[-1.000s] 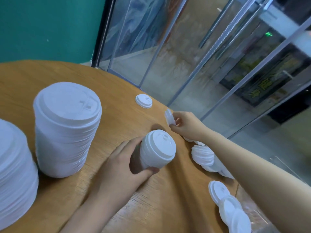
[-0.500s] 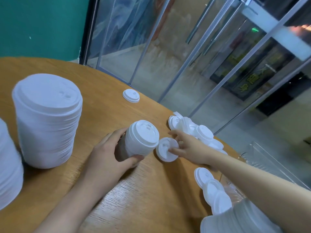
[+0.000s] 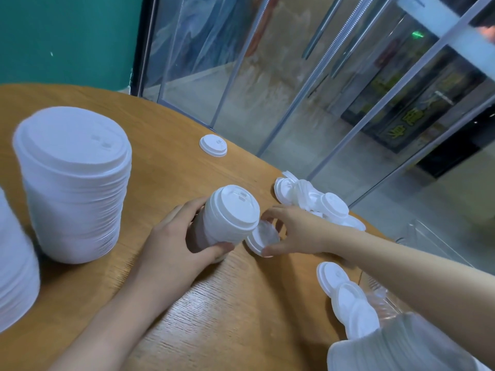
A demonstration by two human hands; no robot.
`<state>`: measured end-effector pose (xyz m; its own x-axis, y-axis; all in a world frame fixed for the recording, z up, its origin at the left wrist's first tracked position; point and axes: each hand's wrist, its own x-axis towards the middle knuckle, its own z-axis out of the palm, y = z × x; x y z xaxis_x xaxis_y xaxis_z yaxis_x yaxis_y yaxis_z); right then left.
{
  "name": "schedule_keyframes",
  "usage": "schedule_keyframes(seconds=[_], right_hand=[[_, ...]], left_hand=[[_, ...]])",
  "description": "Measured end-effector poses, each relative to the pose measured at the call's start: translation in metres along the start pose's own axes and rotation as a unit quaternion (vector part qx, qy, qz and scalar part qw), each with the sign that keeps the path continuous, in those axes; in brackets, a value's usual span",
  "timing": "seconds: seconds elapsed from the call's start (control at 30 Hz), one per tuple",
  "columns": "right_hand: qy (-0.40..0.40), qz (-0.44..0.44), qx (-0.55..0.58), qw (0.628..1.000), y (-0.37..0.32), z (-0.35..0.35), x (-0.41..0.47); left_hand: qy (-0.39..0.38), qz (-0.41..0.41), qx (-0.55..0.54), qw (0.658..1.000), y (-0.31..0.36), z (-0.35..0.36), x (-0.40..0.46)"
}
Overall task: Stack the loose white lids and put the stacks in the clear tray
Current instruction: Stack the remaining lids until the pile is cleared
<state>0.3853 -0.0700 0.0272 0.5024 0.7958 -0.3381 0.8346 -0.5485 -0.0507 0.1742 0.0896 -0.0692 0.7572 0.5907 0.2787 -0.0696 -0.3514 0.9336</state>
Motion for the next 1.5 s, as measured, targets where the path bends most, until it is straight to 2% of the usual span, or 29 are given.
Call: schedule_keyframes(seconds=[0.17, 0.3, 0.37, 0.53, 0.87, 1.03, 1.13, 1.33, 1.5], right_hand=[[0.108, 0.011, 0.076, 0.991, -0.012, -0.051, -0.016], [0.163, -0.046, 0.111, 0.979, -0.038, -0.092, -0.039], [0.148, -0.07, 0.102, 0.981, -0.053, -0.1, -0.045], [0.103, -0.114, -0.021, 0.988, -0.079, -0.092, -0.041], [0.031, -0.091, -0.117, 0.988, -0.096, -0.086, -0.028], [0.029, -0.092, -0.154, 0.983, -0.101, -0.087, -0.029], [0.027, -0.091, -0.149, 0.984, -0.103, -0.084, -0.027], [-0.031, -0.043, -0.129, 0.99, -0.109, -0.099, -0.025], [0.027, -0.068, -0.04, 0.997, -0.093, -0.12, 0.007]], left_hand=[[-0.002, 0.001, 0.0, 1.0, 0.001, -0.001, -0.001], [0.002, 0.0, 0.004, 1.0, 0.003, 0.0, -0.002], [0.0, -0.001, 0.004, 1.0, 0.005, 0.001, -0.002], [-0.008, -0.013, -0.003, 1.0, 0.007, -0.001, -0.003], [-0.018, -0.015, 0.005, 1.0, 0.009, -0.005, -0.003], [-0.012, -0.013, 0.0, 1.0, 0.01, -0.003, -0.002], [-0.009, -0.016, 0.0, 1.0, 0.01, -0.003, -0.004], [-0.006, -0.015, 0.011, 1.0, 0.01, -0.002, -0.004], [-0.011, -0.017, 0.01, 1.0, 0.011, -0.005, -0.005]])
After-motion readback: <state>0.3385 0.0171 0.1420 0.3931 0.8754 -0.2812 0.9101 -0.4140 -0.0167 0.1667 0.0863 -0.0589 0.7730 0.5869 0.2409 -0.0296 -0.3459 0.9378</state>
